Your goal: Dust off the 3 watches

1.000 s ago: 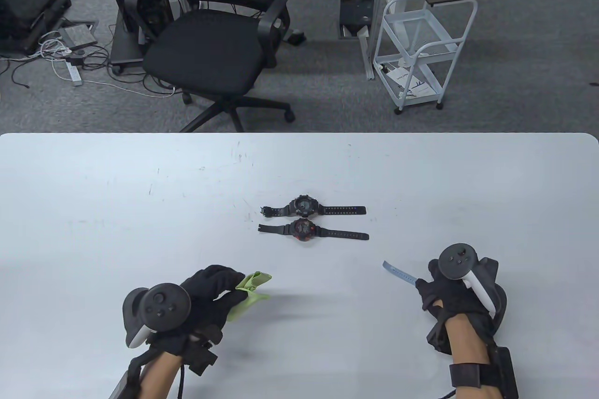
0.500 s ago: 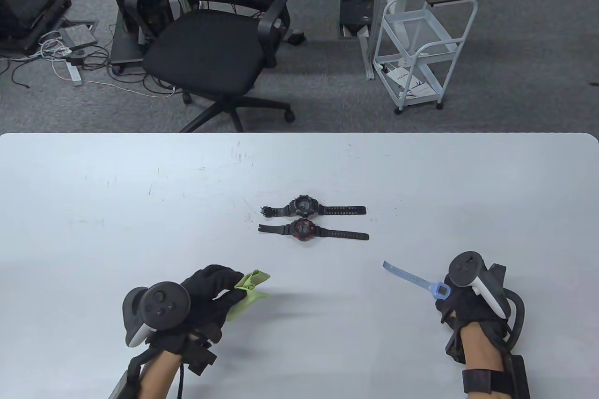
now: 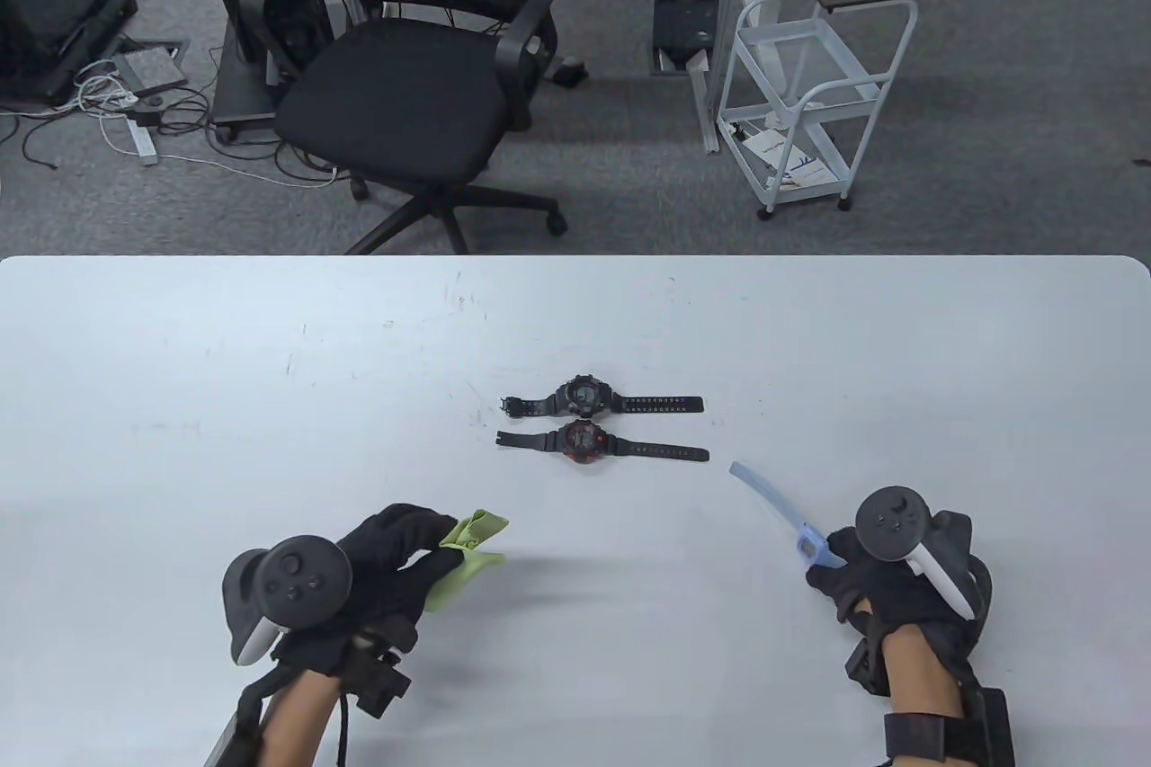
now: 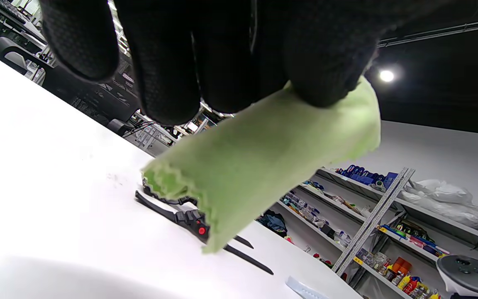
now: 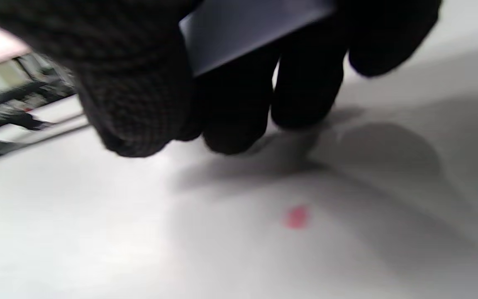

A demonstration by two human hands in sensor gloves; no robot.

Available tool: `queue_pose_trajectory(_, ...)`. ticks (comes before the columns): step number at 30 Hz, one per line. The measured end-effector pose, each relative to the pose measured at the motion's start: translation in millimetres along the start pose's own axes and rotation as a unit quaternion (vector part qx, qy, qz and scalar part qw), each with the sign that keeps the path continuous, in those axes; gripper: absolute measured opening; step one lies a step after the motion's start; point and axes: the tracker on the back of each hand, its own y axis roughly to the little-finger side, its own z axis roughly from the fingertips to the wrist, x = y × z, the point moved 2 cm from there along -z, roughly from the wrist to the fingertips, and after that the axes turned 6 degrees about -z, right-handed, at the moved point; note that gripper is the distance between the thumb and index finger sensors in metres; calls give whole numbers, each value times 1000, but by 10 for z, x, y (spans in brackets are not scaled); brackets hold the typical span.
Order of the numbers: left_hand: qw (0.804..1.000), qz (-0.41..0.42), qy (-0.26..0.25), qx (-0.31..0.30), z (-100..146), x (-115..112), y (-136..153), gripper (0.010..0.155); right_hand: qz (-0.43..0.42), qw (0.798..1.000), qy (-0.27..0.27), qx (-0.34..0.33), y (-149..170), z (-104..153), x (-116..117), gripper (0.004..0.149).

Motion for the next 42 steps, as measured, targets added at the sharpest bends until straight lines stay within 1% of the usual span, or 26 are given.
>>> queue_pose_trajectory(3,1000,3,-3,1,-2,13,8,43,-57,996,-17,-73,-197,41,-16,48)
queue_pose_trajectory(6,1000,5,-3,2,-2,19,12,43,-70,991,-50,-100,-348,85,-14,48)
queue_pose_trajectory(9,1000,8,-6,4,-3,36,20,43,-117,977,-93,-151,-563,161,36,55)
queue_pose_trajectory(10,1000,9,-8,4,-1,47,23,43,-131,971,-98,-175,-687,203,48,54)
queue_pose_trajectory(12,1000,12,-14,4,2,67,29,43,-132,966,-100,-200,-819,249,51,55)
queue_pose_trajectory(15,999,20,-33,5,16,129,48,43,-159,946,-125,-253,-1125,354,72,55)
queue_pose_trajectory(16,999,25,-43,5,25,162,61,43,-177,935,-140,-273,-1241,380,88,55)
queue_pose_trajectory(17,998,32,-57,3,35,203,76,43,-202,921,-170,-286,-1371,399,125,56)
queue_pose_trajectory(18,997,37,-62,1,39,222,84,43,-209,917,-179,-290,-1406,399,137,55)
queue_pose_trajectory(20,996,57,-69,-9,46,275,107,43,-261,888,-230,-302,-1588,373,230,55)
queue_pose_trajectory(22,995,66,-75,-13,53,309,128,43,-294,865,-265,-309,-1716,346,342,55)
queue_pose_trajectory(25,994,82,-68,-27,46,303,139,43,-285,854,-299,-318,-1814,342,520,56)
queue_pose_trajectory(26,994,87,-58,-35,31,283,129,43,-273,853,-316,-314,-1837,357,581,56)
queue_pose_trajectory(28,994,92,-32,-56,0,233,98,43,-260,850,-332,-316,-1868,388,634,57)
queue_pose_trajectory(30,992,104,0,-77,-21,152,57,43,-254,841,-356,-318,-1906,432,665,56)
queue_pose_trajectory(33,983,139,63,-105,-57,-17,-21,44,-236,833,-376,-330,-1989,517,706,56)
queue_pose_trajectory(35,975,154,105,-118,-66,-125,-69,45,-223,828,-394,-331,-2034,565,743,56)
queue_pose_trajectory(38,958,186,167,-142,-71,-279,-146,45,-188,826,-414,-333,-2101,645,806,55)
queue_pose_trajectory(42,937,222,228,-147,-61,-452,-230,46,-168,828,-417,-336,-2134,684,834,55)
